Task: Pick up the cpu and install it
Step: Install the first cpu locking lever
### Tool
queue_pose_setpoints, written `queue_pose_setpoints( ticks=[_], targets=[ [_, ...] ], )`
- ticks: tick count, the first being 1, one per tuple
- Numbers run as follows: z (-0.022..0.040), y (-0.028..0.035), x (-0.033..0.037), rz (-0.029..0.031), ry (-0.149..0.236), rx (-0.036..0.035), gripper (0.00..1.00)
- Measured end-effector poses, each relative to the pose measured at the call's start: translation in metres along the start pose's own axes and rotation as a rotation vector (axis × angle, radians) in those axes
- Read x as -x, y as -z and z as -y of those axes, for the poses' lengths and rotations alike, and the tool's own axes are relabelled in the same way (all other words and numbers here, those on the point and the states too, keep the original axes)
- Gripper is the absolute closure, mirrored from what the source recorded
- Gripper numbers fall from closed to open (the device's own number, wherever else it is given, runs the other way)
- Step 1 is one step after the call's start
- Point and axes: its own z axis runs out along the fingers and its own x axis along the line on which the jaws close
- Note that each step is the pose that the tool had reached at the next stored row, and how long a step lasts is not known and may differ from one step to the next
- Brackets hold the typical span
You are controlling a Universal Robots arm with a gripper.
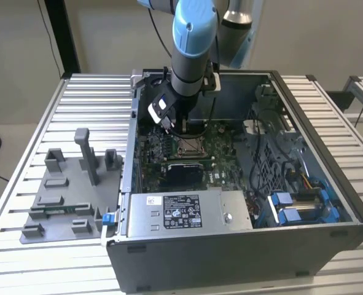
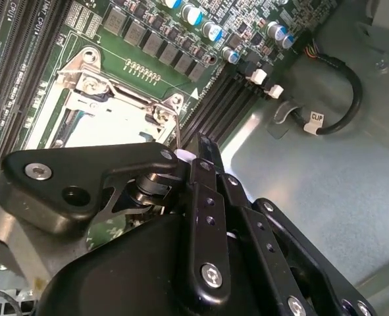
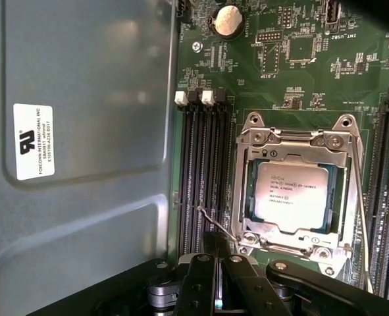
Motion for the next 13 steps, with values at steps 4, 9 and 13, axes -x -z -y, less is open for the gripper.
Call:
queue_pose_setpoints(
  ticks=[4, 9, 13],
  targets=[
    [0.0000, -0.0002, -0.0002, 0.0000, 0.000, 0.0000, 1.00],
    [-0.0010, -0.0003, -0.0002, -0.0001, 0.000, 0.0000, 1.00],
    [-0.0039, -0.0003, 0.0000, -0.0002, 0.000, 0.0001, 1.00]
  ],
)
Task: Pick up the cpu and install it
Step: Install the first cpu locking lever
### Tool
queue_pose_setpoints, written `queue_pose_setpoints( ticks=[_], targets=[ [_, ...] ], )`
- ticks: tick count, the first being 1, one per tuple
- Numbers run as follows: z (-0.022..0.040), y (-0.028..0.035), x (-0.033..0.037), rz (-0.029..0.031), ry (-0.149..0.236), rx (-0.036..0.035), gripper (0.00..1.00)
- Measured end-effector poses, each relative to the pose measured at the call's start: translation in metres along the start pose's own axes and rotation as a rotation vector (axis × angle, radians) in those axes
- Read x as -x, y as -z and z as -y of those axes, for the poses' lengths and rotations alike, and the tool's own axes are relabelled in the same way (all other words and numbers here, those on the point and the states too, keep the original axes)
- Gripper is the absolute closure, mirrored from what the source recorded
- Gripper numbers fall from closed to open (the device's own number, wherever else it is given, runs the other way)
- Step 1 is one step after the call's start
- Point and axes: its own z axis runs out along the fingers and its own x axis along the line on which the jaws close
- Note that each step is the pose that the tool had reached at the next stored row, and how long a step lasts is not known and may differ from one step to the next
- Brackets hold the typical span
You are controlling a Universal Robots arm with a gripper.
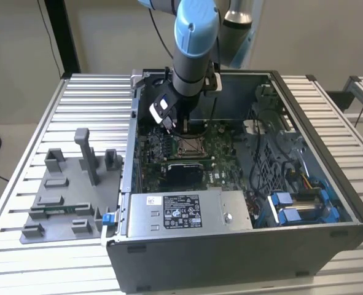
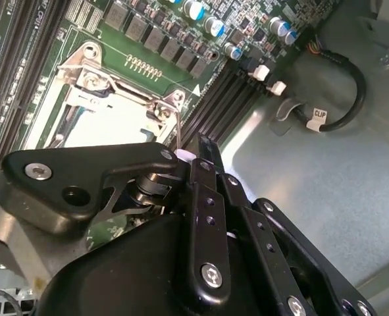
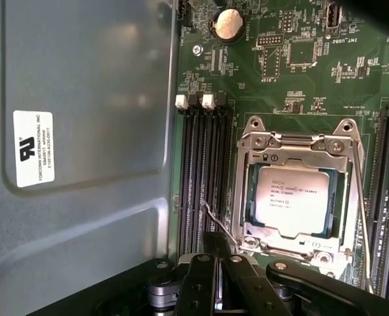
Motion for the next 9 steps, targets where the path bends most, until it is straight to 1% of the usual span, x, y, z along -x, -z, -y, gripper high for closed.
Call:
queue_pose_setpoints(
  ticks=[9],
  targets=[
    [-0.0083, 0.0001, 0.0004, 0.0000, 0.000, 0.0000, 1.00]
  ],
)
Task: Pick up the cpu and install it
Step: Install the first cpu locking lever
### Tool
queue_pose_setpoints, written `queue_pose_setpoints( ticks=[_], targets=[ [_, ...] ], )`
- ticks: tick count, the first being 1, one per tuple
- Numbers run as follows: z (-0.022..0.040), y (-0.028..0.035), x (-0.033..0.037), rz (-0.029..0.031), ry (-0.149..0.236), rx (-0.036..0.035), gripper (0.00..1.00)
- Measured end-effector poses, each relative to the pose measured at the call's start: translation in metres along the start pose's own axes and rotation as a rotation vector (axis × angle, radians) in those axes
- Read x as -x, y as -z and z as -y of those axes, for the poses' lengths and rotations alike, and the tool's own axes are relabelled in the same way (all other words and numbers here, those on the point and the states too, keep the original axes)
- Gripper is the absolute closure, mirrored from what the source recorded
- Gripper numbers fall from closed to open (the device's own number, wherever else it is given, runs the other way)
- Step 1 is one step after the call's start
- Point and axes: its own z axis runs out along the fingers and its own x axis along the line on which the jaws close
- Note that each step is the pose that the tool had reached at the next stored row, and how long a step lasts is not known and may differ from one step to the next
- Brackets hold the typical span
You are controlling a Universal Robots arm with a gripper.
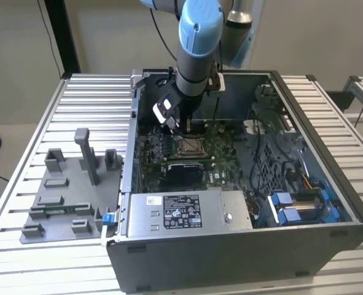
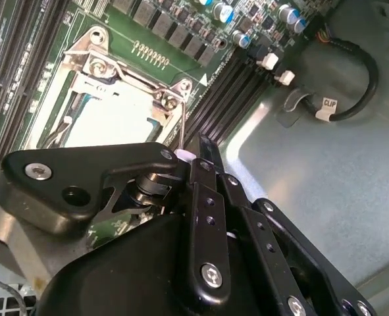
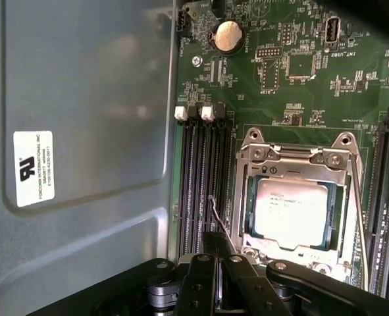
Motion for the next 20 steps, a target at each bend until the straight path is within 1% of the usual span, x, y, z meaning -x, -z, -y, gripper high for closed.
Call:
queue_pose_setpoints(
  ticks=[11, 20],
  targets=[
    [-0.0093, 0.0002, 0.0005, 0.0000, 0.000, -0.0001, 1.00],
    [-0.0186, 0.0003, 0.0010, 0.0000, 0.000, -0.0001, 1.00]
  ],
)
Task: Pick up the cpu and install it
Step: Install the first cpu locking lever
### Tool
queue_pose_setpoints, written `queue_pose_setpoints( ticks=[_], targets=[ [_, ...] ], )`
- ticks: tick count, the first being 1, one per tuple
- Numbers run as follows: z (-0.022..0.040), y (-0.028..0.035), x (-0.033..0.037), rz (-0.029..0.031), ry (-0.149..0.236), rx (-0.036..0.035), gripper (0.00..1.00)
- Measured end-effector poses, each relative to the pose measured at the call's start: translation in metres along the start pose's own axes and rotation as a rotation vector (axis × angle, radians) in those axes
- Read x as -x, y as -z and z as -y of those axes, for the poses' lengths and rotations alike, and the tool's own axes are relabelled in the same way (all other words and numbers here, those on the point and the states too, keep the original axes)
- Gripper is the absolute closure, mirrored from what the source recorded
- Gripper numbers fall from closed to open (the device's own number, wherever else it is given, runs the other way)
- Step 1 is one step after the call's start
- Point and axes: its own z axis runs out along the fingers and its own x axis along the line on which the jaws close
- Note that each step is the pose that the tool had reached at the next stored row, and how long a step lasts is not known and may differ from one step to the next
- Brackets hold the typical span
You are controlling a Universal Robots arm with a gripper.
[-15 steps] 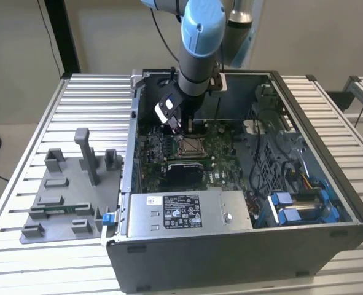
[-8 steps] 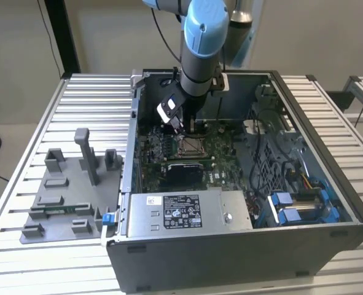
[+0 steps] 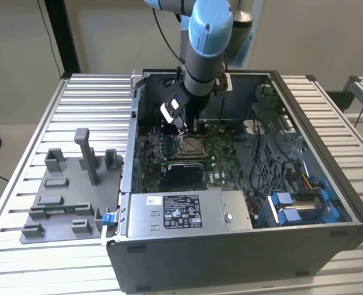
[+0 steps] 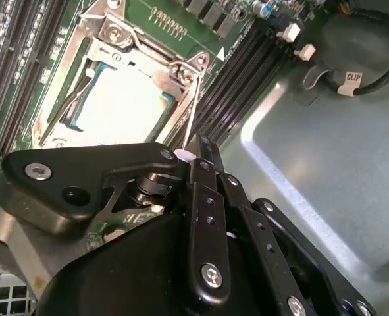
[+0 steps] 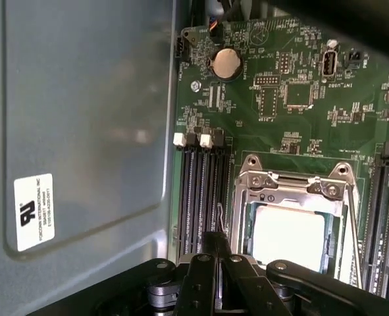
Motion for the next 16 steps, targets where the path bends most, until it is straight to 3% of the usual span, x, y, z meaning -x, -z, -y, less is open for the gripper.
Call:
queue_pose_setpoints(
  ticks=[16],
  targets=[
    [-0.0090, -0.0015, 0.0014, 0.0000, 0.000, 0.0001, 1.00]
  ],
)
